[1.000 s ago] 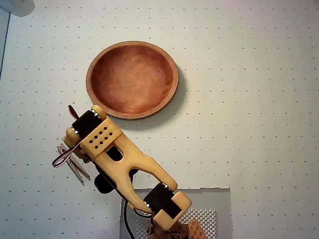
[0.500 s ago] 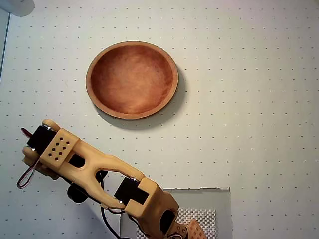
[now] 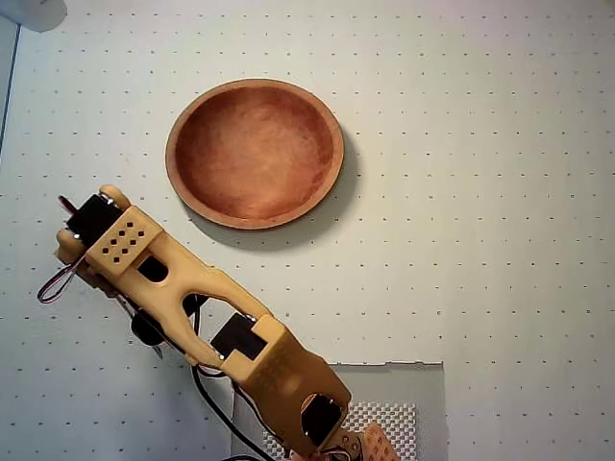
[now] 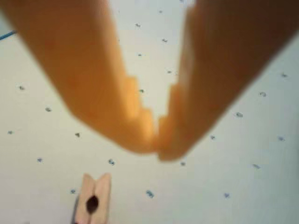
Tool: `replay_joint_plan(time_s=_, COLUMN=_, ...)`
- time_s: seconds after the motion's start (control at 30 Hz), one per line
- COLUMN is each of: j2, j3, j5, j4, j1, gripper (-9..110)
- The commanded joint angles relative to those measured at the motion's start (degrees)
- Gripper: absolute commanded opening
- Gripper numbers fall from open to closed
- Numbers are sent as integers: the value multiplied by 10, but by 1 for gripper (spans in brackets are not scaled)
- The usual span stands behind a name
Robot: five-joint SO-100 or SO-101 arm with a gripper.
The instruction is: Grasp a clothespin and put it in the bowl.
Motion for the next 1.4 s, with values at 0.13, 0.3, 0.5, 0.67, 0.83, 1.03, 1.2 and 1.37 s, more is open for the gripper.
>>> replay_joint_plan(time_s=0.13, j2=-25, j3=-68, j5=-17, j4=33, j1=16, gripper=-3)
replay_joint_plan(time_s=0.3, j2=-61, j3=-76, j5=-18, j4=32, j1=-6, gripper=-3)
replay_joint_plan(time_s=0.5, j2=-94, j3=-109, j5=-16, j4=32, j1=-45, gripper=-3)
replay_joint_plan(time_s=0.67, j2=-101, j3=-113, j5=-15, j4=32, j1=-73, gripper=-3)
replay_joint_plan(time_s=0.83, j2=-97, j3=-116, j5=-15, j4=31, j1=-83, gripper=-3)
replay_joint_plan(time_s=1.03, j2=-101, j3=-116, j5=-17, j4=31, j1=-78, gripper=-2)
replay_joint_plan(time_s=1.2, j2=-102, j3=-116, j5=-18, j4=31, j1=-72, gripper=4)
replay_joint_plan(time_s=1.37, j2=-102, j3=-116, j5=-24, j4=31, j1=-60, gripper=13)
